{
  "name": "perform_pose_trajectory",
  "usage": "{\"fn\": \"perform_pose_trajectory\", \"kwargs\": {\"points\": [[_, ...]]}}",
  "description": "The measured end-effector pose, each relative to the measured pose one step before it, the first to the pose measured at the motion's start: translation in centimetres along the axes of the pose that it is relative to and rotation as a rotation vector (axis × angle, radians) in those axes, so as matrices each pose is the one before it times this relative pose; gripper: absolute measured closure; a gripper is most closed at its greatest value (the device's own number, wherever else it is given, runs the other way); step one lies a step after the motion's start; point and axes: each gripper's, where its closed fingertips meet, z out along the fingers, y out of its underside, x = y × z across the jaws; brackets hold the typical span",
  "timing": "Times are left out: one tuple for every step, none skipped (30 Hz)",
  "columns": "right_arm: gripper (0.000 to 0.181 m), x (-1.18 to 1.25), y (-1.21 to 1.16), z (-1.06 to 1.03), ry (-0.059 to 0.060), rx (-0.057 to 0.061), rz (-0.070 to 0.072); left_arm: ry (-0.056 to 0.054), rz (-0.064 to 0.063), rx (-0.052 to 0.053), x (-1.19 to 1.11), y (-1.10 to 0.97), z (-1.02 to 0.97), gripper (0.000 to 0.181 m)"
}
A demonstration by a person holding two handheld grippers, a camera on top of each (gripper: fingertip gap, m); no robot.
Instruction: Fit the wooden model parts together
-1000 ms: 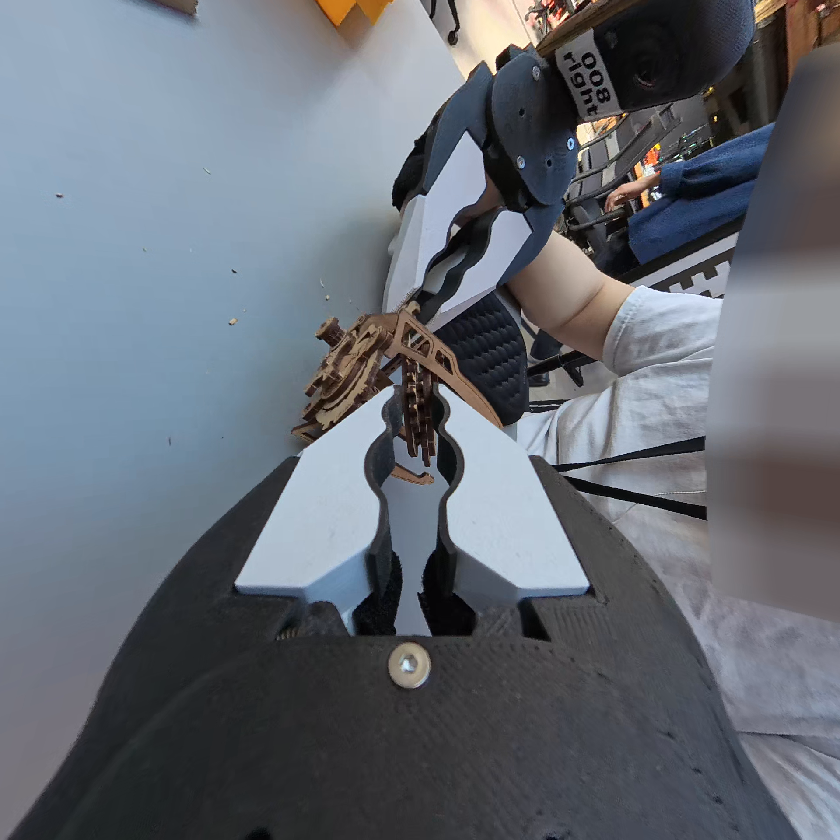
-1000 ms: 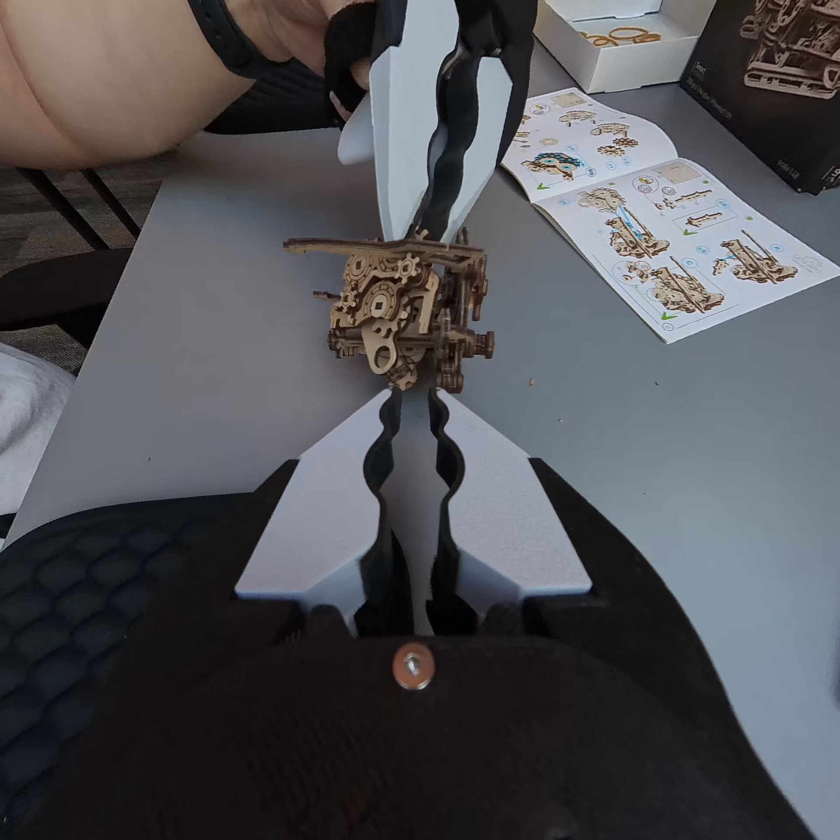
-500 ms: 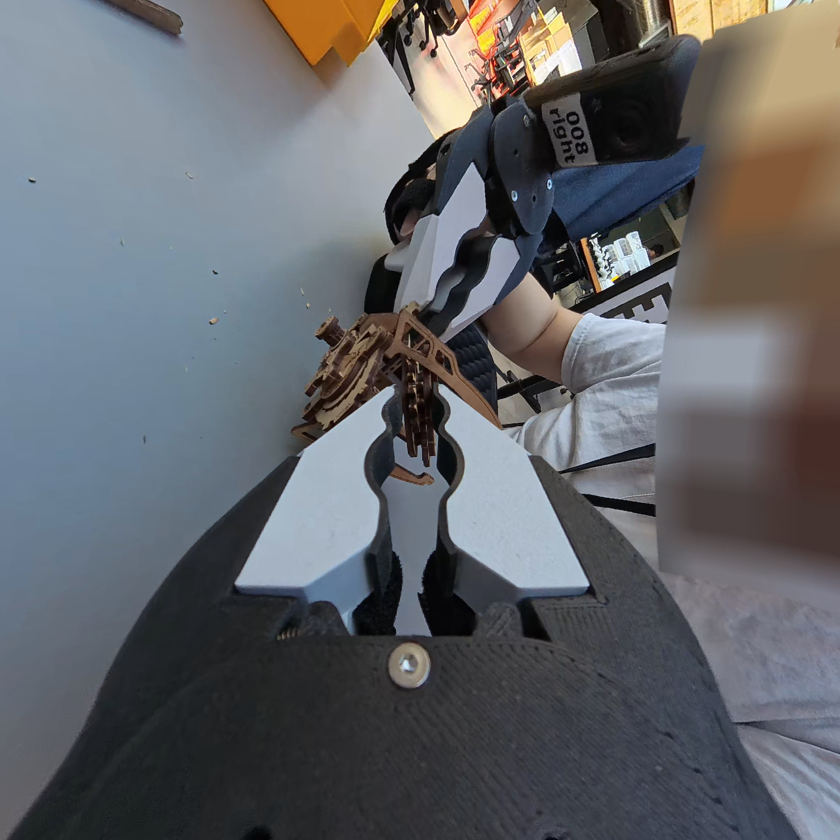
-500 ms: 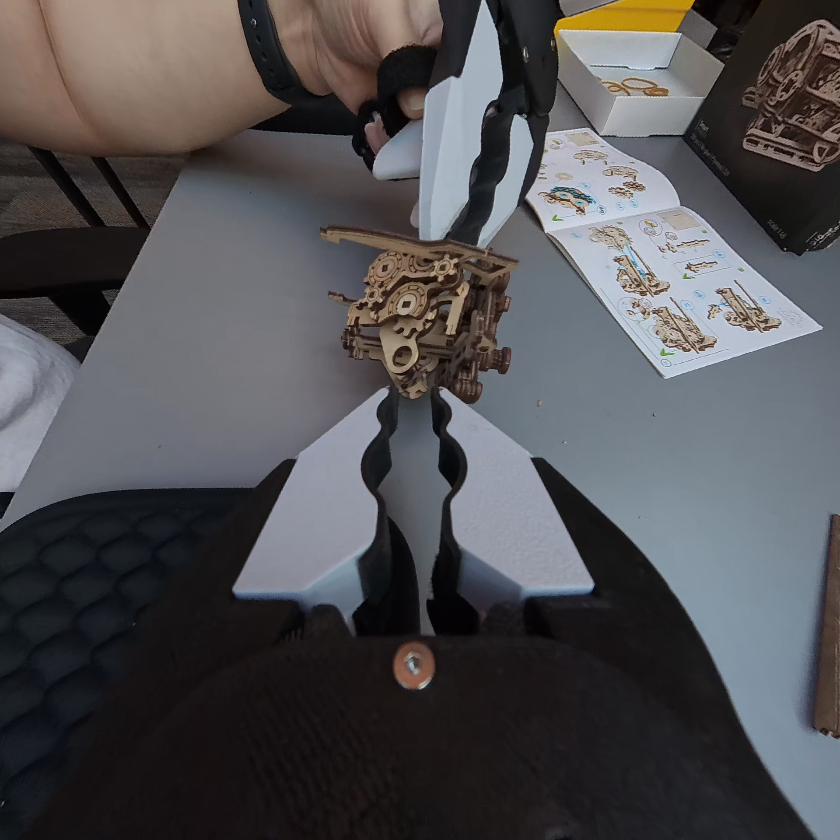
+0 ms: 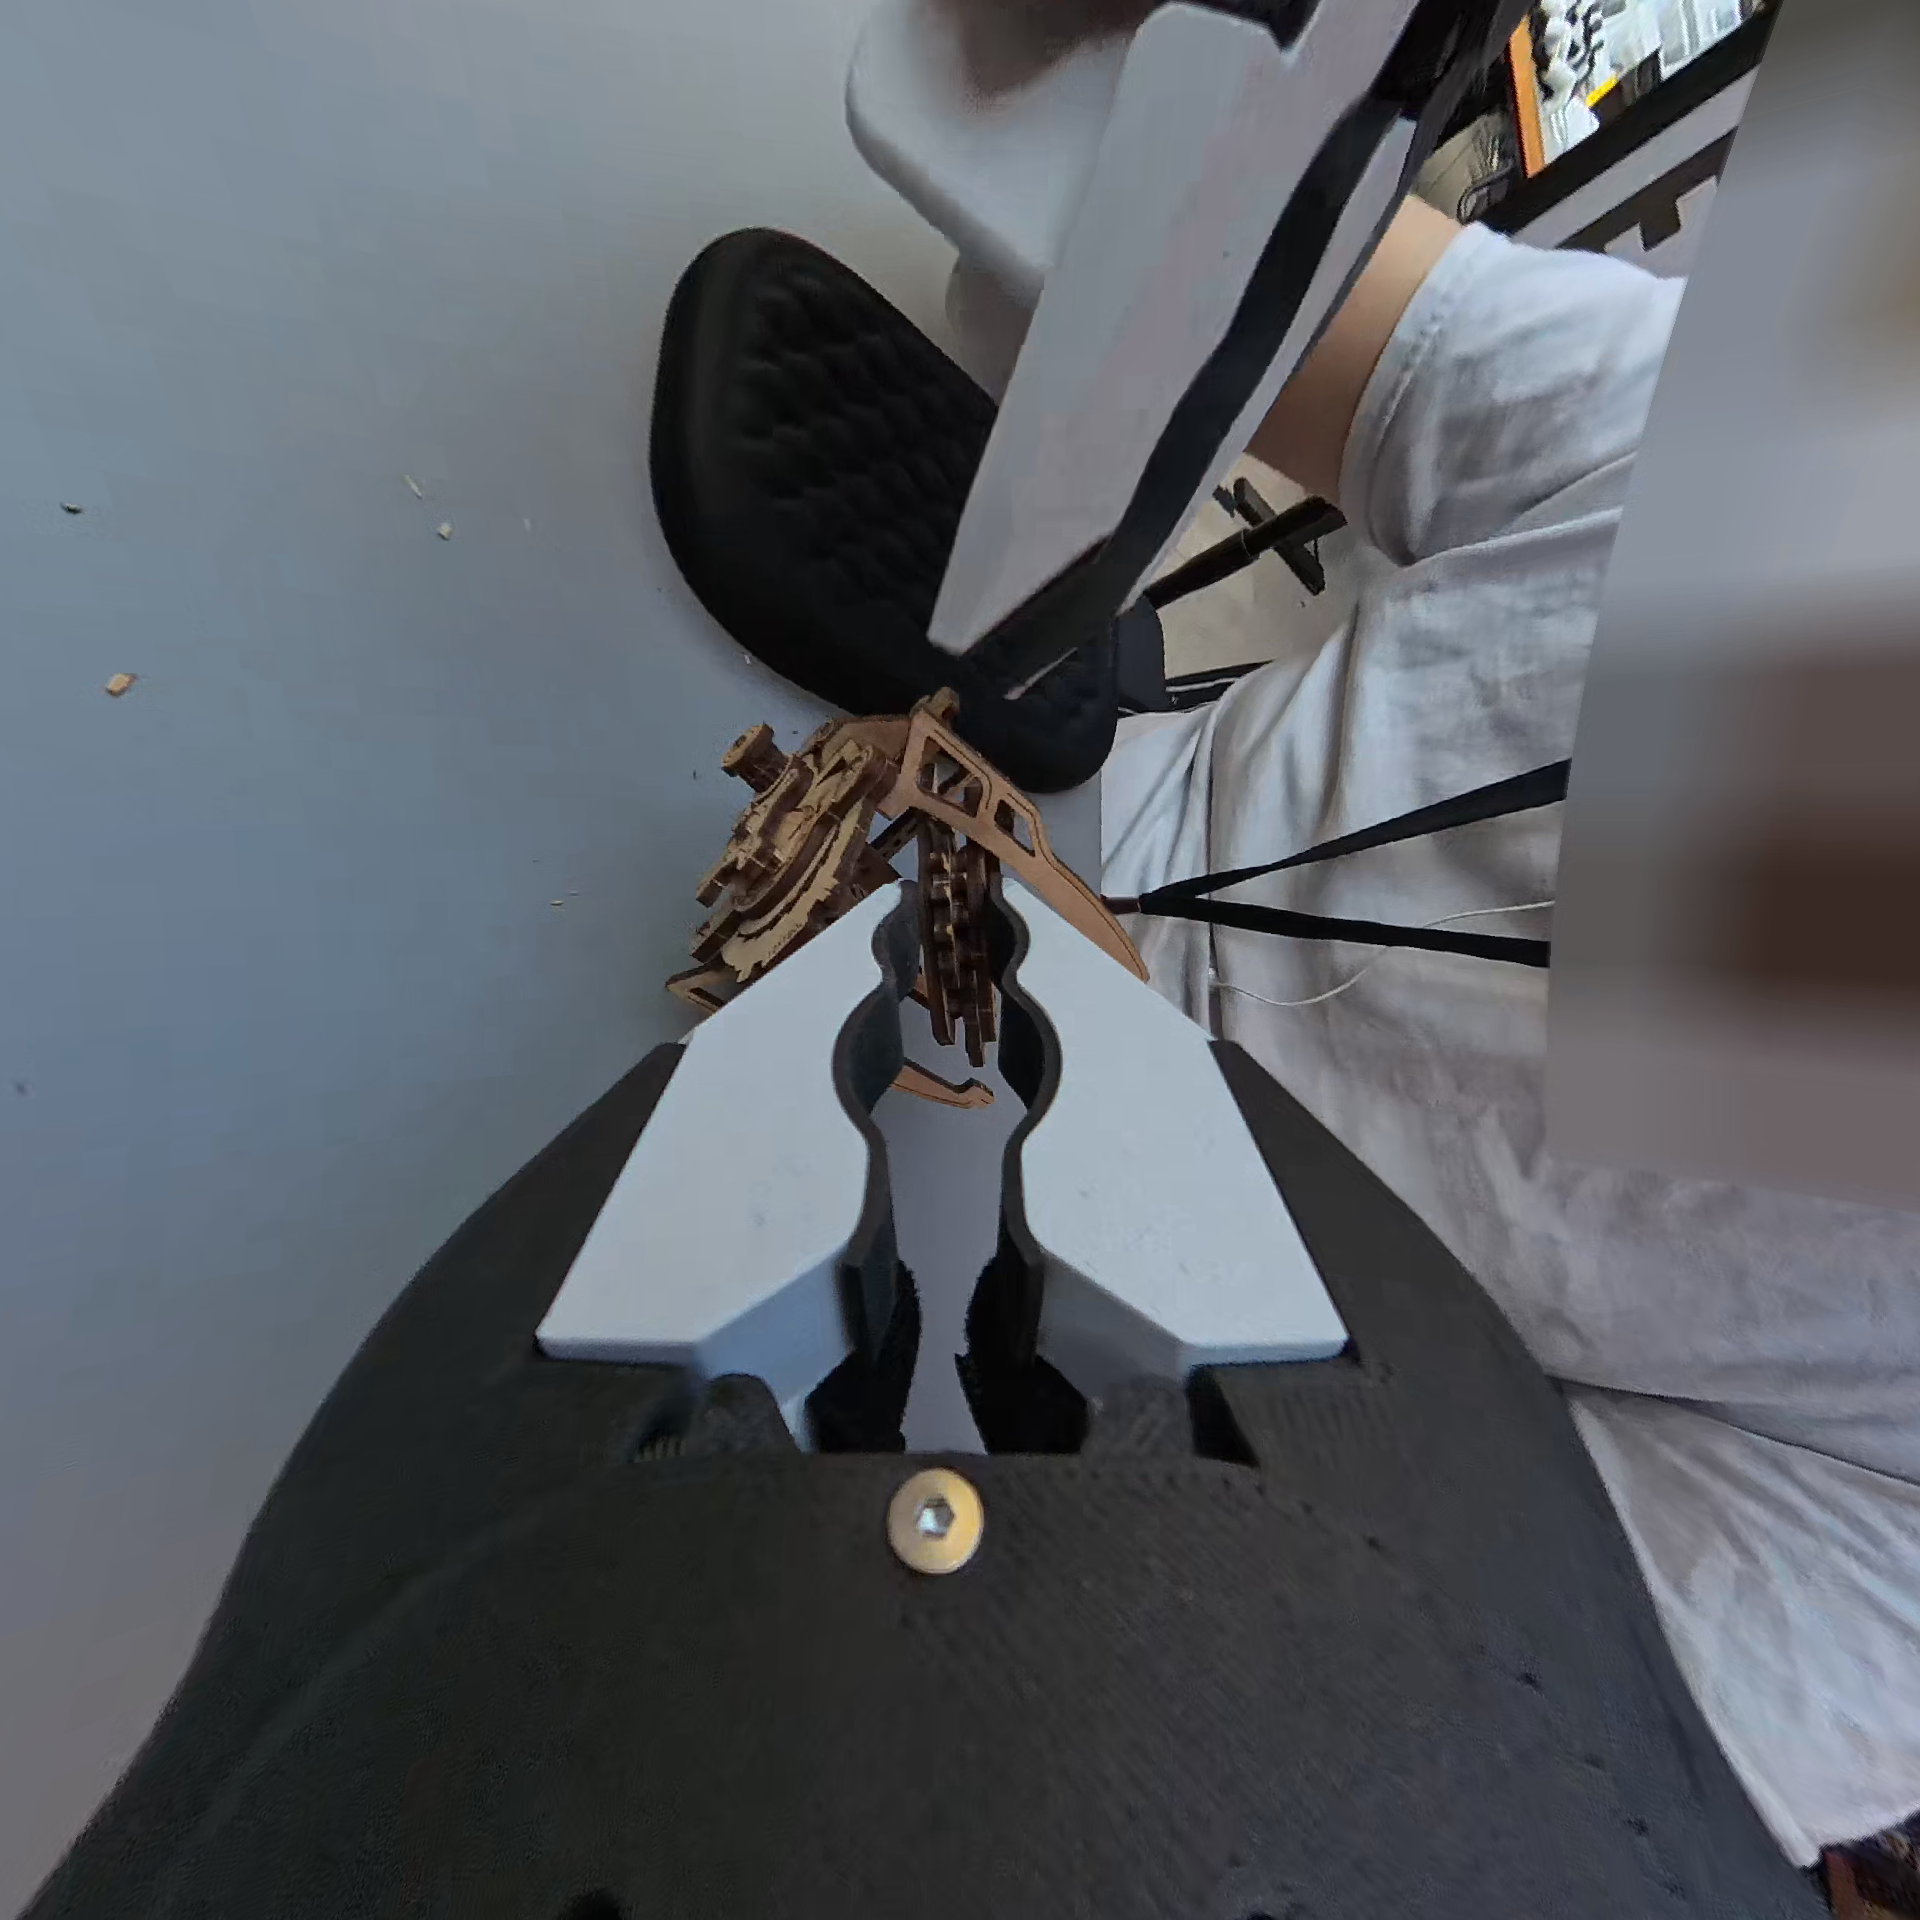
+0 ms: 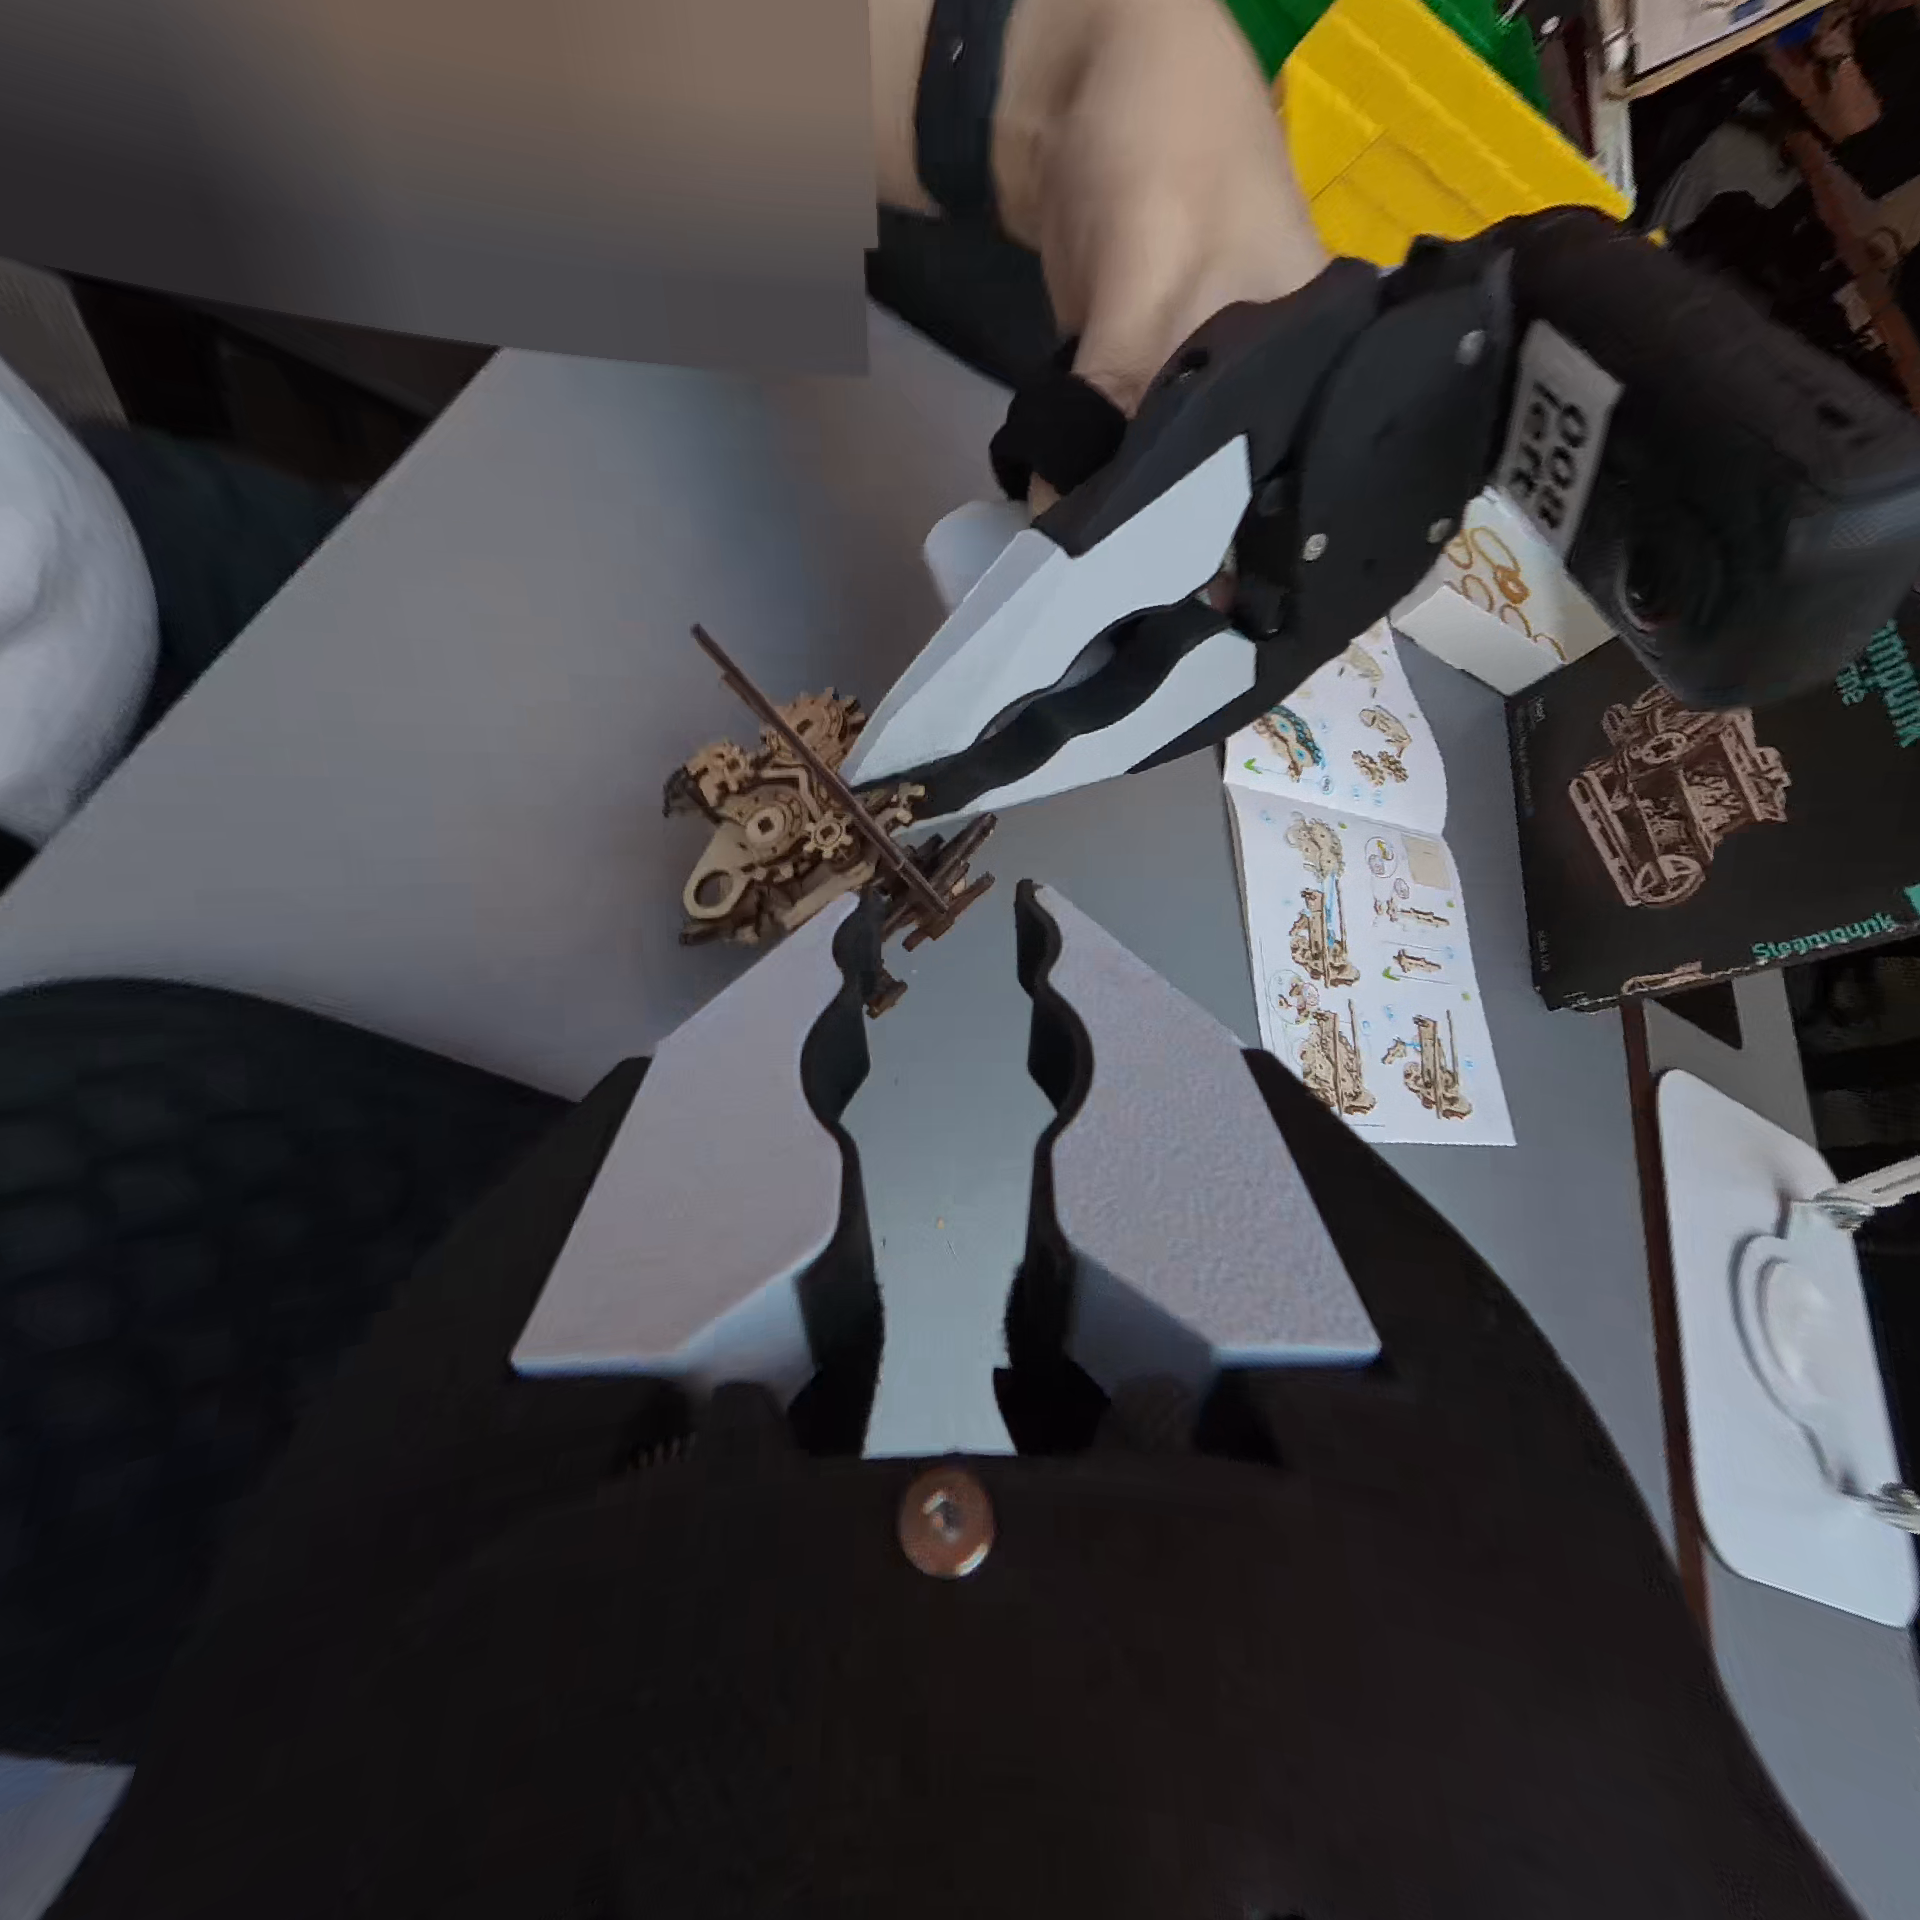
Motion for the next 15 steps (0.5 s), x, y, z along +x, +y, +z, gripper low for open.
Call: {"fn": "perform_pose_trajectory", "kwargs": {"points": [[0.156,-0.344,0.391,0.387,-0.0122,-0.0733,-0.0652,0.0038,0.0108,-0.0318,0.280,0.153,0.258,0.171],[0.156,-0.396,0.080,0.349,-0.0142,-0.0441,-0.0552,0.0011,0.0120,-0.0303,0.228,0.145,0.248,0.171],[0.157,-0.298,-0.157,0.268,-0.0095,-0.0221,-0.0423,0.0061,0.0102,-0.0230,0.293,0.069,0.224,0.171],[0.161,-0.445,-0.181,0.184,-0.0207,-0.0118,-0.0295,0.0136,0.0092,-0.0152,0.373,-0.018,0.179,0.171],[0.167,-0.407,-0.164,0.122,-0.0190,-0.0082,-0.0207,0.0141,0.0092,-0.0103,0.351,-0.057,0.152,0.171],[0.169,-0.109,-0.283,0.044,0.0025,-0.0018,-0.0186,0.0103,0.0117,-0.0102,0.272,-0.001,0.119,0.171],[0.175,-0.248,-0.260,-0.005,-0.0036,0.0038,-0.0234,0.0063,0.0135,-0.0105,0.157,0.077,0.087,0.171],[0.177,-0.213,-0.043,-0.007,-0.0007,-0.0056,-0.0191,0.0061,0.0104,-0.0037,0.082,0.031,0.028,0.171],[0.177,-0.197,0.081,-0.014,-0.0010,-0.0116,-0.0142,0.0119,0.0001,0.0030,0.061,0.002,-0.024,0.171],[0.179,-0.270,0.040,-0.018,-0.0077,-0.0081,-0.0103,0.0265,-0.0114,0.0037,0.163,0.049,-0.038,0.171],[0.179,-0.363,-0.011,-0.009,-0.0168,-0.0038,-0.0016,0.0337,-0.0172,0.0035,0.198,0.080,-0.018,0.171],[0.180,-0.240,-0.064,-0.041,-0.0122,-0.0044,0.0065,0.0296,-0.0172,0.0063,0.109,0.045,0.016,0.171],[0.180,-0.138,-0.086,-0.071,-0.0069,-0.0027,0.0021,0.0287,-0.0160,0.0080,0.110,0.011,0.076,0.171],[0.180,-0.087,-0.060,-0.094,-0.0032,-0.0033,-0.0051,0.0290,-0.0152,0.0017,0.136,0.098,0.117,0.171],[0.180,-0.066,0.022,-0.088,-0.0029,-0.0083,-0.0029,0.0215,-0.0150,0.0001,0.056,0.099,0.128,0.171]]}}
